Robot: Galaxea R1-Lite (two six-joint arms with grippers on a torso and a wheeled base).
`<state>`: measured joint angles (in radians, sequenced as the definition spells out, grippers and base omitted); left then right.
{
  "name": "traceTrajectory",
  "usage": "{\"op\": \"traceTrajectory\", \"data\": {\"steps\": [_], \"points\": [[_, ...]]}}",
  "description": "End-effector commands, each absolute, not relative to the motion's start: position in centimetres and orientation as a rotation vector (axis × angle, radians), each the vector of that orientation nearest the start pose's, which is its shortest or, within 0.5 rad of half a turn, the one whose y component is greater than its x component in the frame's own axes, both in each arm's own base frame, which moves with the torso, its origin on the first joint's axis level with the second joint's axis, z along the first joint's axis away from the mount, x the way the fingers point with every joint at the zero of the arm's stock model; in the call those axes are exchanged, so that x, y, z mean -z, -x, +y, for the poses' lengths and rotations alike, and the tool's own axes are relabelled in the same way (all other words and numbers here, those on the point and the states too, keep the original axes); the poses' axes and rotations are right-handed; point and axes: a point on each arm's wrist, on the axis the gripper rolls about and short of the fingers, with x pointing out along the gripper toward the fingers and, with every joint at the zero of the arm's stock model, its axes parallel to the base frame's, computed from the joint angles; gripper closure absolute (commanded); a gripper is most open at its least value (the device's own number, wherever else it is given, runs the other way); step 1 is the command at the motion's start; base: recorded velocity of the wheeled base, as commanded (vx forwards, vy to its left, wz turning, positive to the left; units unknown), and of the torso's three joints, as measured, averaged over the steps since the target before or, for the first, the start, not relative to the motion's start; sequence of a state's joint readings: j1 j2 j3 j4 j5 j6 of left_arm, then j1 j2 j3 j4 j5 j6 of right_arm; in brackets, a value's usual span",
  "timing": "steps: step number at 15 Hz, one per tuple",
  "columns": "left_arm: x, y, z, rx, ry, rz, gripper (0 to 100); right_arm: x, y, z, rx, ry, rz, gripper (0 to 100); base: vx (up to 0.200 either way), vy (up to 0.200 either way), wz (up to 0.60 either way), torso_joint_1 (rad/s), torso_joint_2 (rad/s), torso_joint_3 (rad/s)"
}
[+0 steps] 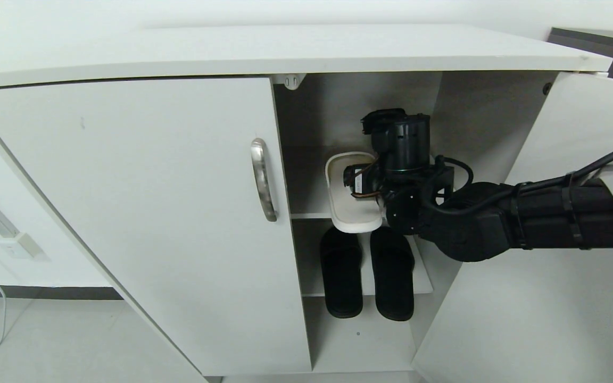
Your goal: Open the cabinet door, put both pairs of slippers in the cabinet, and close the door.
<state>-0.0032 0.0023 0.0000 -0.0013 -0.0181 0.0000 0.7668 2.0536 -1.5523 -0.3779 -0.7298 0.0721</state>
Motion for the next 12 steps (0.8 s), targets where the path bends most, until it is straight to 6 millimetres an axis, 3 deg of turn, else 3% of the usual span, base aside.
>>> {"op": "traceTrajectory", "data": {"steps": [1,3,9,10,12], "points": [[-7.6,2.3,0.0,0.021,0.0,0.002,100,-24.3,-30.1,28.1,-0.052,0.012,0.091,0,0.0,0.0,0.0,0.0,0.0,0.0],[-7.6,2.3,0.0,0.021,0.0,0.002,100,-24.5,-29.1,27.9,-0.064,0.014,0.092,0,0.0,0.0,0.0,0.0,0.0,0.0],[-7.6,2.3,0.0,0.021,-0.002,0.002,100,-26.3,-22.0,25.9,-0.179,-0.014,0.054,0,0.0,0.0,0.0,0.0,0.0,0.0],[-7.6,2.3,0.0,0.021,-0.002,0.002,100,-25.6,-20.3,25.0,-0.212,-0.005,0.068,100,0.0,0.0,0.0,0.0,0.0,0.0],[-7.6,2.3,0.0,0.021,-0.003,0.002,100,-24.7,-18.4,23.9,-0.286,-0.01,0.07,100,0.0,0.0,0.0,0.0,0.0,0.0]]}}
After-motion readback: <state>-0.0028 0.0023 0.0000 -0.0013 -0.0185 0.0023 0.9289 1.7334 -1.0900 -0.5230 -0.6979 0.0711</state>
